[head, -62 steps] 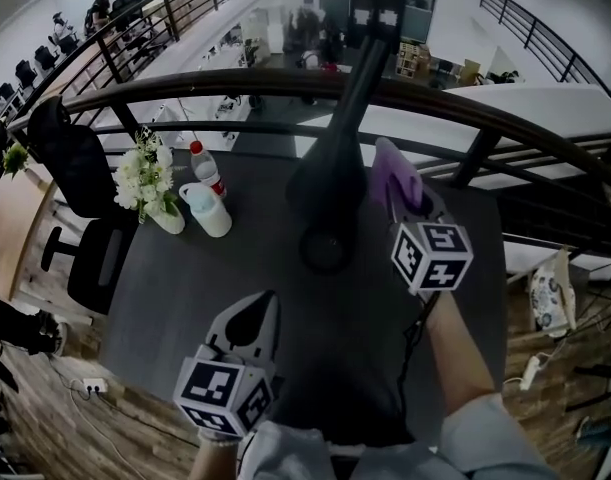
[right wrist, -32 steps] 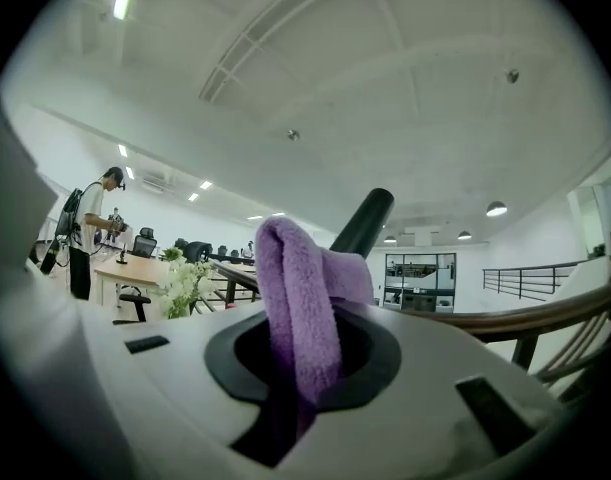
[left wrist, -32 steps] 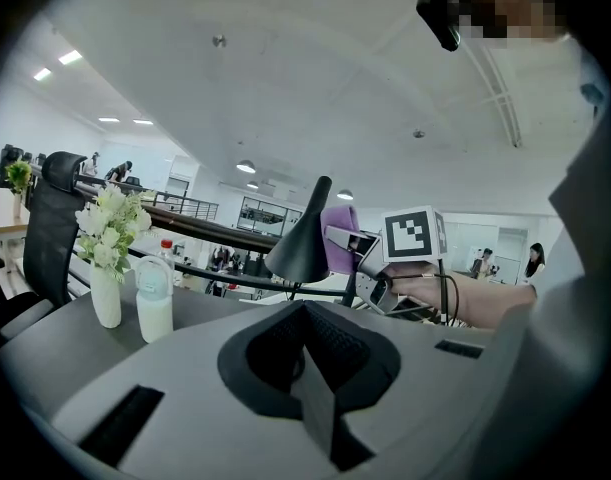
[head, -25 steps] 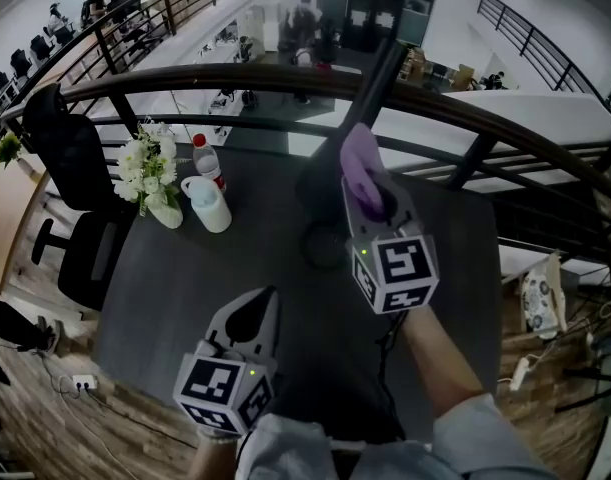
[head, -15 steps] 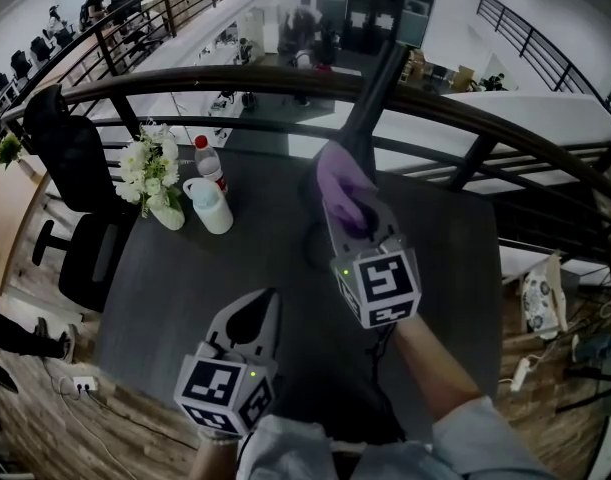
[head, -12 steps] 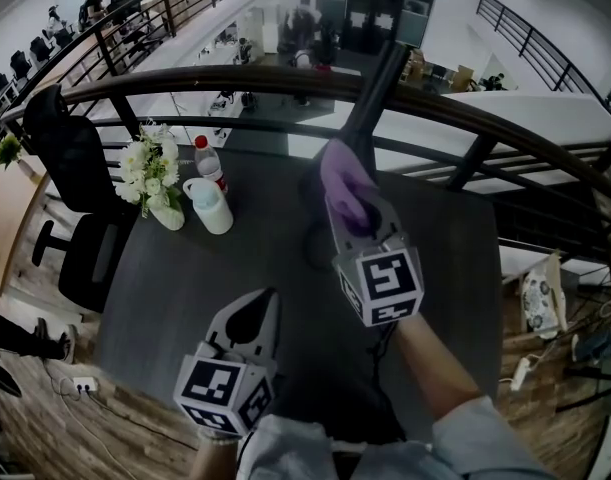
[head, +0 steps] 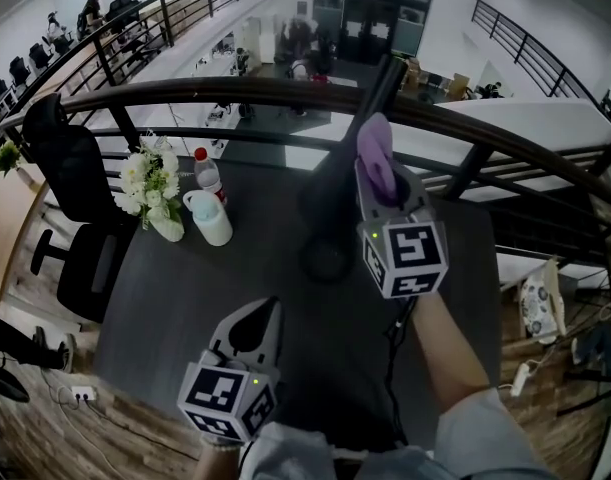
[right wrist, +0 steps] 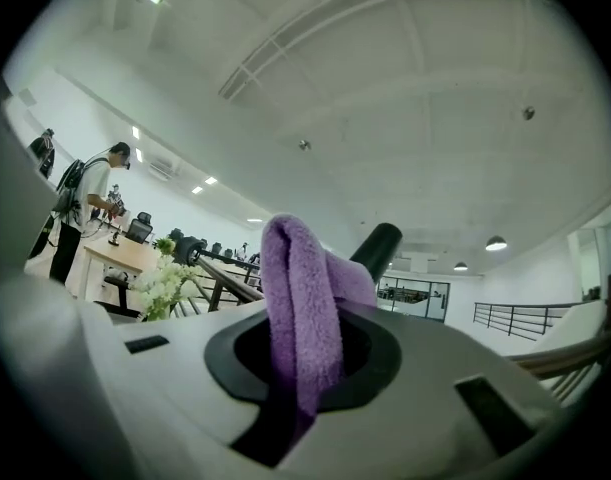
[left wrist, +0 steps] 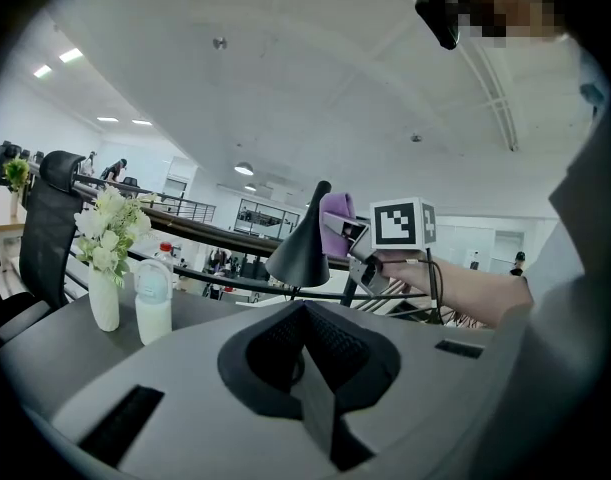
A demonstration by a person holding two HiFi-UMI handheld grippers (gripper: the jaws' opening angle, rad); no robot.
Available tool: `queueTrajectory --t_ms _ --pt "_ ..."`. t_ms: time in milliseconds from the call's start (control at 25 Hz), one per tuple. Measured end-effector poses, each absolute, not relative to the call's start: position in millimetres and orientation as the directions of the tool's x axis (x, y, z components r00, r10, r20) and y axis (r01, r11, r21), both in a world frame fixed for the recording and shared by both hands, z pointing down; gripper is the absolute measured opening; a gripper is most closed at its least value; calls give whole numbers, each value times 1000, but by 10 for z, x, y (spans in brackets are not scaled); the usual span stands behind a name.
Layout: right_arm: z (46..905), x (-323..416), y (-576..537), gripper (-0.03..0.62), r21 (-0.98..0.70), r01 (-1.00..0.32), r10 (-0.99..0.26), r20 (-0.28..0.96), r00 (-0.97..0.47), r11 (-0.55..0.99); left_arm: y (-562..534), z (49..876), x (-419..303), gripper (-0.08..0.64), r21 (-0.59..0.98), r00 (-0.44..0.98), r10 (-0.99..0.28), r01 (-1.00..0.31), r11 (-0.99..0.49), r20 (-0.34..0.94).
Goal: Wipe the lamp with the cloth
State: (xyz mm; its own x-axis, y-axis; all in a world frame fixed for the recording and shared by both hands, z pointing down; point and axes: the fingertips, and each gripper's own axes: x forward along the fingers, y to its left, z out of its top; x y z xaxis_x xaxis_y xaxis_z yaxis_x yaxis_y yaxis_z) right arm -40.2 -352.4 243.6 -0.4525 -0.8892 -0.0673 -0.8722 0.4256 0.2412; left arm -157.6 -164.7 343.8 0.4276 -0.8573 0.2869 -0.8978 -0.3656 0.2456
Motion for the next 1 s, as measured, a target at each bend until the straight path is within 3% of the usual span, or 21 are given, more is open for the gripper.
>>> queueTrajectory --t_ms 600,1000 --pt "1828 -351 -3910 51 465 -830 -905 -126 -406 307 -1693 3418 -1670 12 238 419 -868 -901 -362 266" --pt "2023 -996 -3904 51 625 -692 -884 -7 -467 361 -1669 3415 -1644 12 240 436 -860 -893 -380 263"
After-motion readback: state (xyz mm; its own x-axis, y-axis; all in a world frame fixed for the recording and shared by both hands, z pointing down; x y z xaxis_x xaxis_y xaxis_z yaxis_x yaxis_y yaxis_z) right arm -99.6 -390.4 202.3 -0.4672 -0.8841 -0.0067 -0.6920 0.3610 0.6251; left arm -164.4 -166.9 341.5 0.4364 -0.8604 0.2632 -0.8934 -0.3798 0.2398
